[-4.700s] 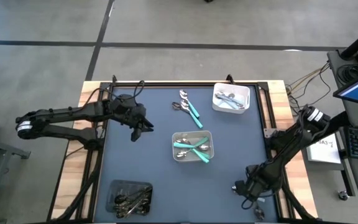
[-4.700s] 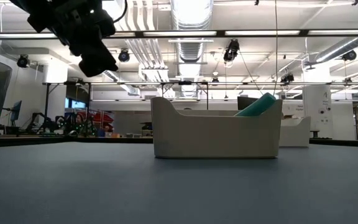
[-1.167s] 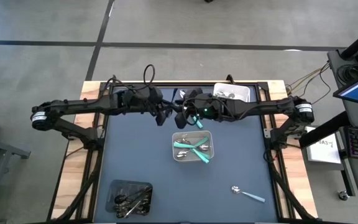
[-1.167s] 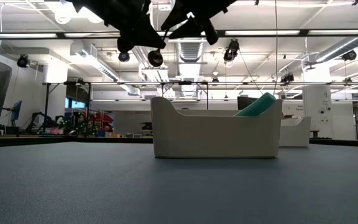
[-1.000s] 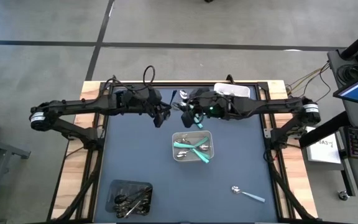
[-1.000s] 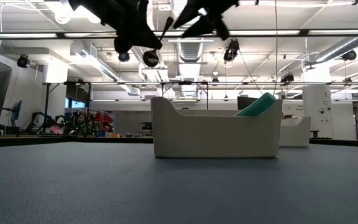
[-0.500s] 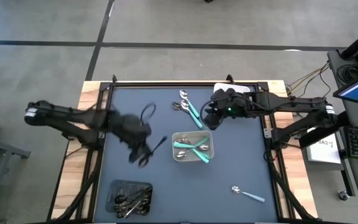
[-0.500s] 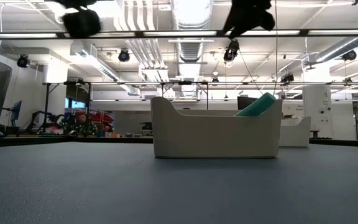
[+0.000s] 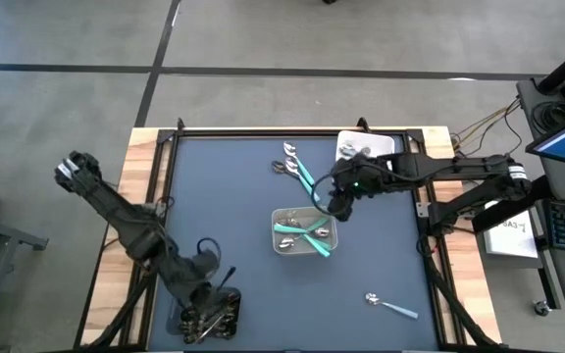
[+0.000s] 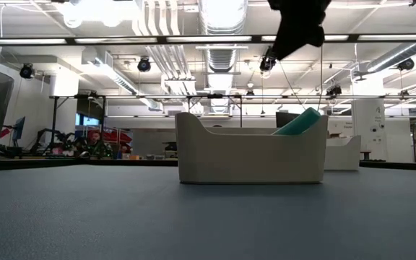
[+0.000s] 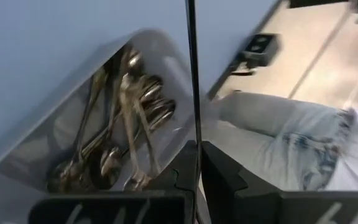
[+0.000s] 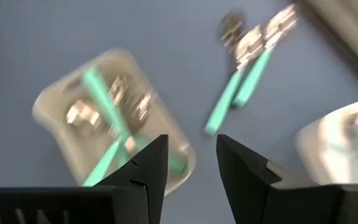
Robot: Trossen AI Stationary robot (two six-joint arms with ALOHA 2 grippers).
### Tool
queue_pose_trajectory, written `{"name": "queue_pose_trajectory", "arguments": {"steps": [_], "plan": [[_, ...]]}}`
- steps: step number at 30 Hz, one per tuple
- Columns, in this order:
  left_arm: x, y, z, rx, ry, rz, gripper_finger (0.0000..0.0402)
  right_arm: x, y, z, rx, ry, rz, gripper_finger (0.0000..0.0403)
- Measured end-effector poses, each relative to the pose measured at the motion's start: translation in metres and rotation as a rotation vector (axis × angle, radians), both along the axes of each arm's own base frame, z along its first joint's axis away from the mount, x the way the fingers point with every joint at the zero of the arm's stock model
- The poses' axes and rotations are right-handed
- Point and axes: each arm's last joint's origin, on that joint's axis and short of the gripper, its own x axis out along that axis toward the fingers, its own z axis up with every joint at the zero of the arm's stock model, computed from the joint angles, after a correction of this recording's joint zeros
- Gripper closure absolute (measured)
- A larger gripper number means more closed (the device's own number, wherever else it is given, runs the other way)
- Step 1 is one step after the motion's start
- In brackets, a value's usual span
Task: Sort silverware by color (type)
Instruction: Put the black spoon into the black bin, then put the blue spoon into the white bin
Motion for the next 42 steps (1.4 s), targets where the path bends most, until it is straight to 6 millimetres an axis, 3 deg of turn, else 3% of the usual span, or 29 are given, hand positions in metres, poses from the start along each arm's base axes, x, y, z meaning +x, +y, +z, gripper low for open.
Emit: {"name": "queue_pose_trajectory", "arguments": {"steps": [9, 16, 30, 42], "plan": [[0.008, -0.013, -0.026, -0.027, 0.188, -0.027, 0.0397, -0.018, 0.033, -0.039, 0.141, 0.247, 0.127, 0.0275], [0.01, -0.017, -0.033, -0.045, 0.238, -0.083, 0.0369, -0.036, 0.069, -0.071, 0.237, 0.393, 0.165, 0.0275], [0.036, 0.002, -0.024, 0.058, -0.045, -0.119, 0.0349, -0.078, 0.122, -0.114, 0.573, 0.688, -0.02, 0.0275], [0.044, 0.011, -0.023, 0.09, -0.08, -0.111, 0.0349, -0.099, 0.169, -0.136, 0.696, 0.66, 0.124, 0.0275]]}}
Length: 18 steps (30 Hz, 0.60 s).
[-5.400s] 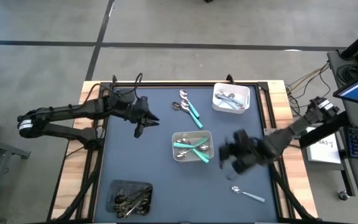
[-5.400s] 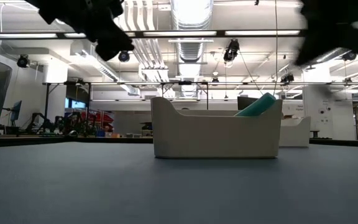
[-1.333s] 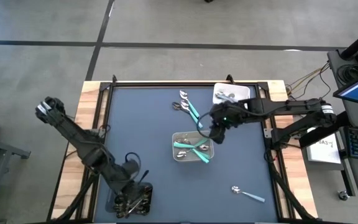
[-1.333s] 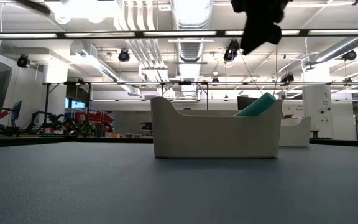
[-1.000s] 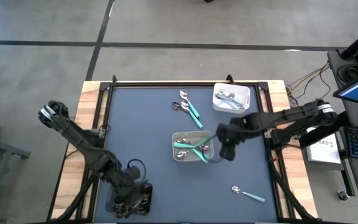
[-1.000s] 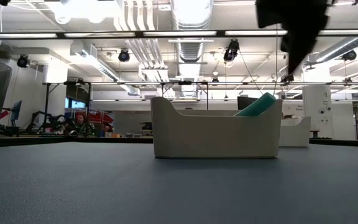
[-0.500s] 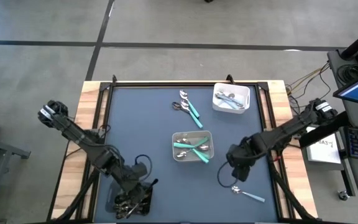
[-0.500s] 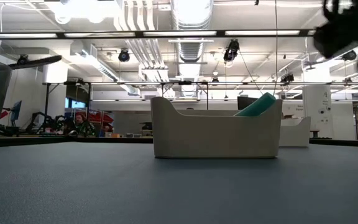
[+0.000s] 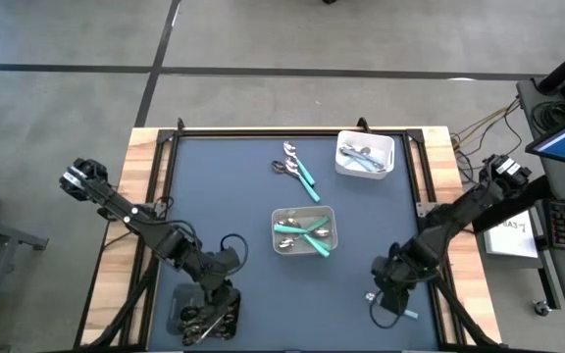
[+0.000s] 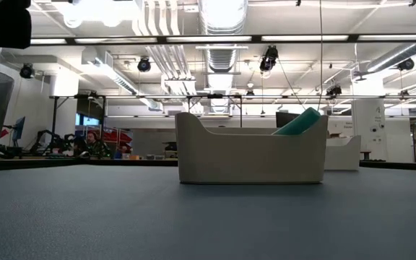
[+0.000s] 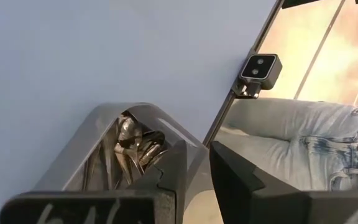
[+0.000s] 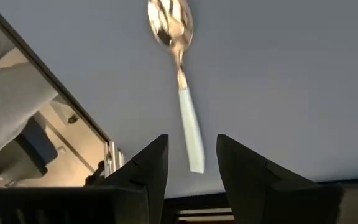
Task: Sort silverware by color (type)
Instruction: Put the blue spoon into the white bin
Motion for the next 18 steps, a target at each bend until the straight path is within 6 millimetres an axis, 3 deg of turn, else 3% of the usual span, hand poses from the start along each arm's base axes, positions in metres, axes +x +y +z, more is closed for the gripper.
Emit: {"name": "queue_pose_trajectory", "arguments": {"steps": [12, 18], "plan": [[0.0, 0.0, 0.0, 0.049, -0.046, -0.082, 0.0349, -0.008, 0.022, -0.004, 0.005, -0.026, -0.131, 0.0275], [0.0, 0.0, 0.0, 0.091, -0.077, -0.148, 0.0348, -0.002, 0.028, -0.032, -0.102, 0.041, -0.13, 0.0275]]}}
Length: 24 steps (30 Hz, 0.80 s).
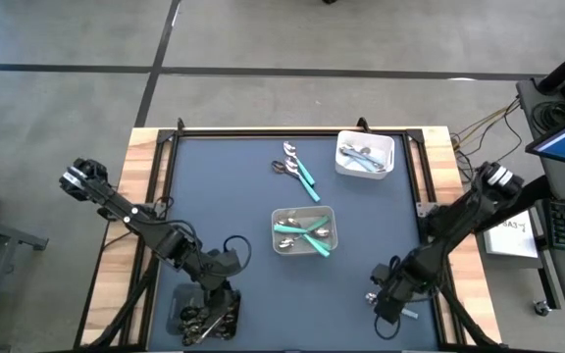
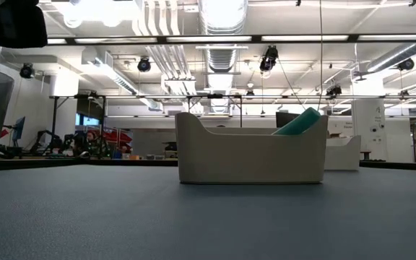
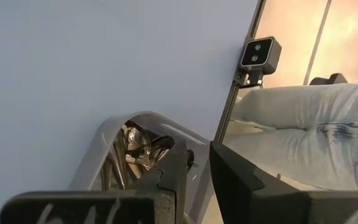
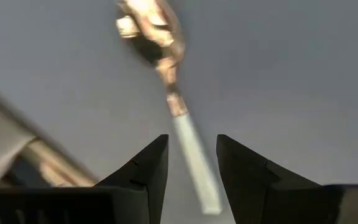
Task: Sort silverware by color (type)
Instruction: Put the blue spoon into the white bin
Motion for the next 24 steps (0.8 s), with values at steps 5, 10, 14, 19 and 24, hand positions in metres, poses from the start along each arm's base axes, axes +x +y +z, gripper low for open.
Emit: {"name": "queue_pose_trajectory", "arguments": {"steps": [5, 10, 14, 19, 24], "plan": [[0.0, 0.0, 0.0, 0.012, -0.006, -0.018, 0.0348, 0.007, 0.009, -0.023, -0.033, 0.064, 0.073, 0.0275], [-0.001, 0.0, 0.0, 0.031, -0.017, -0.047, 0.0348, 0.012, 0.014, -0.038, -0.085, 0.109, 0.108, 0.0276], [-0.001, 0.0, 0.0, 0.044, -0.027, -0.067, 0.0348, 0.013, 0.015, -0.049, -0.125, 0.14, 0.109, 0.029], [-0.001, 0.0, 0.0, 0.044, -0.028, -0.068, 0.0348, 0.011, 0.013, -0.054, -0.158, 0.164, 0.112, 0.0351], [-0.001, 0.0, 0.0, 0.044, -0.028, -0.067, 0.0348, 0.01, 0.012, -0.044, -0.138, 0.126, 0.159, 0.038]]}}
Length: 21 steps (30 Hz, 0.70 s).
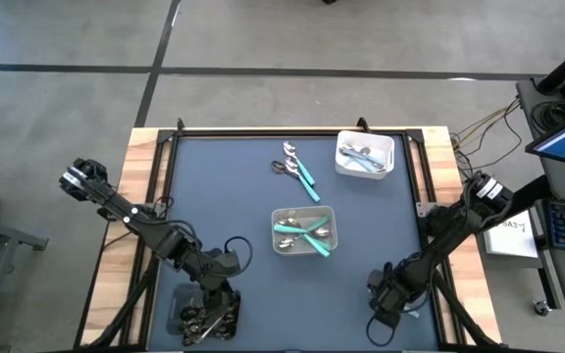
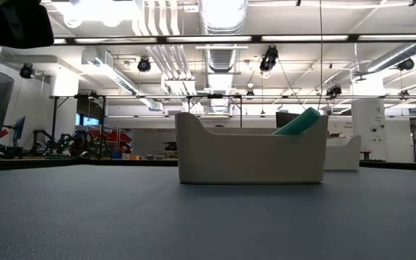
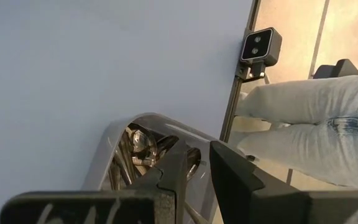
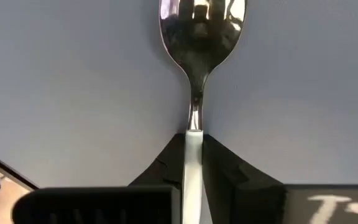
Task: Sort silverware by color (type)
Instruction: Put the blue spoon into the white bin
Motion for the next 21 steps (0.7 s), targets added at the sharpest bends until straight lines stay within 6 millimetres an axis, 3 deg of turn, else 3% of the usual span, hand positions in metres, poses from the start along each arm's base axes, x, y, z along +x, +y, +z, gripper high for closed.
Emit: {"name": "queue_pose_trajectory", "arguments": {"steps": [5, 10, 14, 21], "plan": [[0.0, 0.0, 0.0, -0.005, 0.004, 0.013, 0.0348, -0.002, -0.006, 0.025, 0.045, -0.097, 0.032, 0.038], [0.002, 0.002, 0.0, 0.04, -0.028, 0.06, 0.0348, 0.004, -0.029, 0.056, -0.027, -0.311, 0.004, 0.0382], [0.004, 0.005, 0.0, 0.065, -0.051, 0.095, 0.0348, 0.008, -0.058, 0.077, -0.118, -0.42, 0.0, 0.0382], [0.009, 0.012, 0.001, 0.152, -0.122, 0.216, 0.0348, 0.015, -0.128, 0.109, -0.367, -0.583, -0.012, 0.0382]]}}
